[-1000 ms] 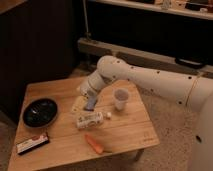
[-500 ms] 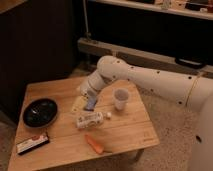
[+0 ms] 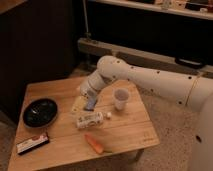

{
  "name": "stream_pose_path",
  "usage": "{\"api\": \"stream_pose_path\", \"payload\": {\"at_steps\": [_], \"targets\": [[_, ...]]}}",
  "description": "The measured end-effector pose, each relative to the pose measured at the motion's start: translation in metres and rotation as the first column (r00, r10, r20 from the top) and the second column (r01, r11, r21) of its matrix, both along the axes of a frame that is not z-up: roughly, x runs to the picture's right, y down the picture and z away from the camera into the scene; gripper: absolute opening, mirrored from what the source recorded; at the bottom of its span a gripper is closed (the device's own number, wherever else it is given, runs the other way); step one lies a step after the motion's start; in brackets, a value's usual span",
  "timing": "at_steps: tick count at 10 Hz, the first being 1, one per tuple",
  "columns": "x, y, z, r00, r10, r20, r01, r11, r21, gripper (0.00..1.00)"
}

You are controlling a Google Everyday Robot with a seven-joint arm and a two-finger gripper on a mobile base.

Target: Place the pepper in the ceramic bowl

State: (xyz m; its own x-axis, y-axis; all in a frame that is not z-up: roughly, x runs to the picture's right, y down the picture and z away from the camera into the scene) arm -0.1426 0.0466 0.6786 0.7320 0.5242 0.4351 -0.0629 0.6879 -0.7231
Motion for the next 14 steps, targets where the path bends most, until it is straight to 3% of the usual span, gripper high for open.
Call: {"api": "stream_pose_path", "payload": {"at_steps": [2,4,7,10,14], "targets": [[0.002,0.0,-0.003,0.998,-0.05,-0.046,0.051,0.9985,0.022,0.8],[0.011,0.015,-0.015,0.988,-0.118,-0.102,0.121,0.9922,0.029,0.8],[0.033,0.06,-0.033,0.992,-0.098,-0.078,0.098,0.9952,-0.001,0.8],[0.04,0.108,-0.028,0.997,-0.055,-0.062,0.052,0.9973,-0.052,0.8],[0.037,0.156,-0.008,0.995,-0.039,-0.096,0.027,0.991,-0.131,0.8]]}}
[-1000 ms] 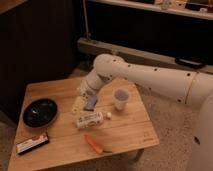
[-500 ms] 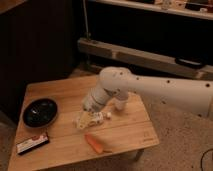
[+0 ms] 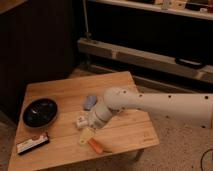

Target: Place the pepper in the ceramic bowl

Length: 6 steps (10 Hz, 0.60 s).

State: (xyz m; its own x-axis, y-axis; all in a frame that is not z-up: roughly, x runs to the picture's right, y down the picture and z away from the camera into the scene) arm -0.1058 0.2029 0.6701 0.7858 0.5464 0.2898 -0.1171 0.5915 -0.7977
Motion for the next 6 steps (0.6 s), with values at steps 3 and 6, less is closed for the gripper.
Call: {"api": "stream_pose_path", "payload": {"at_steps": [3,6], "targets": [[0.009,0.033,0.016,0.999,0.025,-0.046,-0.027,0.998,-0.057,0.8],[0.023,0.061,0.026,0.996,0.036,-0.086,-0.046,0.9923,-0.115,0.8]]}}
